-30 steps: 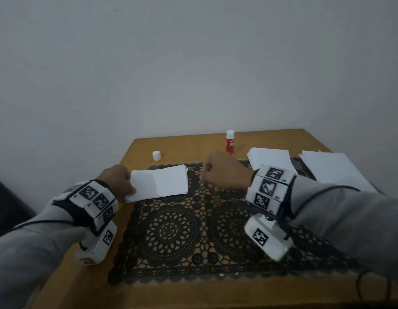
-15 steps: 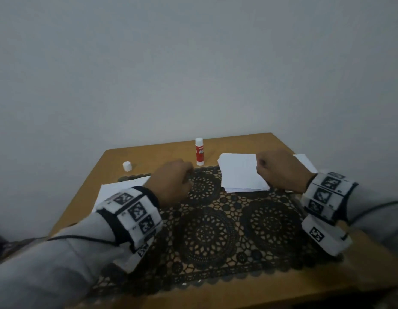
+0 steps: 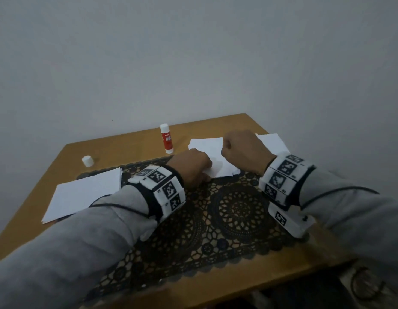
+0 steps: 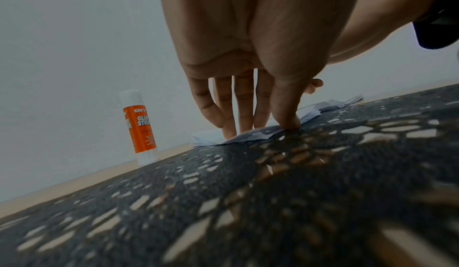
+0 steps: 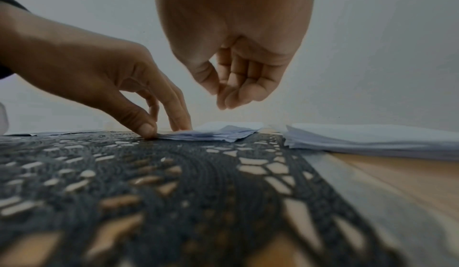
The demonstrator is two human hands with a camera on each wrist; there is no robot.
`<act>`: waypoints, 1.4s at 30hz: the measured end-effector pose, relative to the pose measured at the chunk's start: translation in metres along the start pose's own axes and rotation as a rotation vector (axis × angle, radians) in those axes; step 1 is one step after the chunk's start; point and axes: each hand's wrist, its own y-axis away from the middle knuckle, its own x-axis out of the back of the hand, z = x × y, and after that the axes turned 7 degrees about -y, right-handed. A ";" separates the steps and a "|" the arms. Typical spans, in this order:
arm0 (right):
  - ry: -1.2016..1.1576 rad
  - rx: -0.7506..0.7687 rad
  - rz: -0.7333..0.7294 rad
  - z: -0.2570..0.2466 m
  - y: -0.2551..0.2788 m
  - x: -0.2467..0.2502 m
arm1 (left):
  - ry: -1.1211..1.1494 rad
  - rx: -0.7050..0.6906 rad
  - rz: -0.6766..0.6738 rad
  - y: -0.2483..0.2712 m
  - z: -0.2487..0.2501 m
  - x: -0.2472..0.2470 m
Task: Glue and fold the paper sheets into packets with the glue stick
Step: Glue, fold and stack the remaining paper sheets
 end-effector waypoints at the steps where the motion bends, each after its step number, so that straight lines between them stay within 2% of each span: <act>1: 0.010 0.019 -0.042 0.000 -0.001 -0.001 | -0.001 -0.001 0.005 0.000 0.000 0.000; 4: 0.085 0.055 -0.136 0.002 -0.001 -0.004 | 0.017 -0.001 0.035 0.000 0.001 0.001; 9: 0.168 0.065 -0.161 0.004 0.001 -0.004 | 0.090 0.033 0.060 0.002 0.000 0.000; 15: 0.214 0.084 -0.292 0.007 0.002 -0.005 | 0.072 0.023 0.099 0.004 0.005 0.003; 22: 0.166 0.035 -0.169 0.005 0.002 0.000 | -0.009 0.052 0.161 0.006 0.006 0.005; 27: 0.160 0.043 -0.198 0.006 0.003 -0.001 | -0.008 0.053 0.195 0.015 -0.001 0.009; 34: 0.155 0.059 -0.218 0.002 0.004 0.001 | 0.000 0.064 0.126 0.069 -0.031 0.008; 37: 0.162 0.069 -0.219 0.002 0.004 0.001 | 0.027 0.065 0.037 0.099 -0.045 0.002; 42: 0.176 0.077 -0.227 0.002 0.004 0.001 | -0.017 -0.038 -0.016 0.142 -0.059 -0.013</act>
